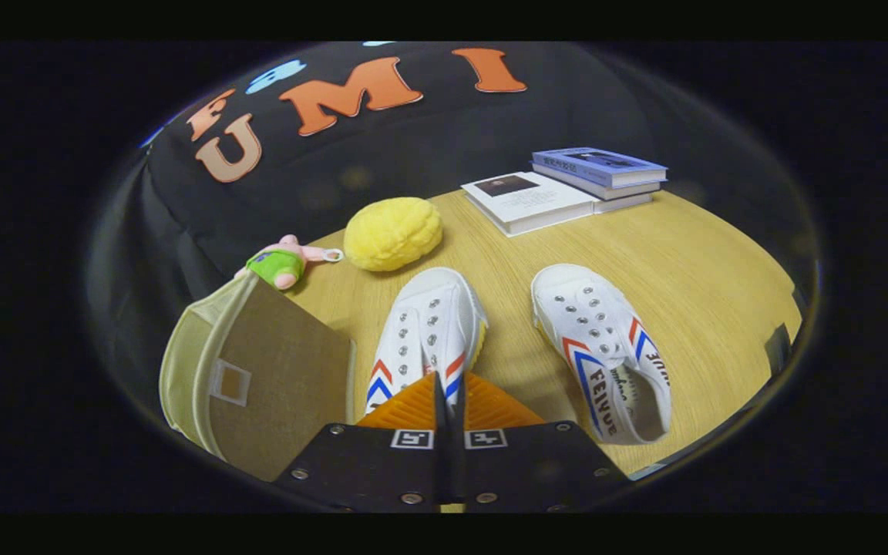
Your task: Open the storage box then place both shoes into the box .Put the left shoe in first, then the right shoe, with the right side of both shoes facing outward in a uniform manner.
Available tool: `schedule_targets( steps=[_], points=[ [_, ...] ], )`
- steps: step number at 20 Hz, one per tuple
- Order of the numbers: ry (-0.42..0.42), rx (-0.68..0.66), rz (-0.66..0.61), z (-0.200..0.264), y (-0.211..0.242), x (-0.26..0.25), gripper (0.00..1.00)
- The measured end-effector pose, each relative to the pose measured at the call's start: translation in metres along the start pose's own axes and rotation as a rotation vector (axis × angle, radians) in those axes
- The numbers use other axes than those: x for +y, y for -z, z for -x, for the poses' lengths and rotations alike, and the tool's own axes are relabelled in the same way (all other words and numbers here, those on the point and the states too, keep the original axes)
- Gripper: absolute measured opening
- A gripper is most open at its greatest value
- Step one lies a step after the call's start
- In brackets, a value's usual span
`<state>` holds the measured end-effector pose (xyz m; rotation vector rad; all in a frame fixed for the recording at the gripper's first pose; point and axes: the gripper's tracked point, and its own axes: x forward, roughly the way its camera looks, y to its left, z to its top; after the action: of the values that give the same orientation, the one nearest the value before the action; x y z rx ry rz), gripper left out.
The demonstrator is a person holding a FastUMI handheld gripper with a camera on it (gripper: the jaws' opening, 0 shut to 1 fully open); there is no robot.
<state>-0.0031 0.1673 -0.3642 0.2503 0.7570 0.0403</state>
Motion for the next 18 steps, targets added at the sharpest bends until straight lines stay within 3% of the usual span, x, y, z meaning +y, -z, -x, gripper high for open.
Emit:
schedule_targets(
  steps=[6, 12, 18],
  points=[
    [-0.047, -0.085, -0.016, 0.050, -0.054, 0.033, 0.00],
    [-0.140, -0.194, -0.008, 0.096, -0.098, 0.102, 0.00],
    [-0.243, -0.190, 0.052, 0.096, -0.077, 0.189, 0.00]
  ],
)
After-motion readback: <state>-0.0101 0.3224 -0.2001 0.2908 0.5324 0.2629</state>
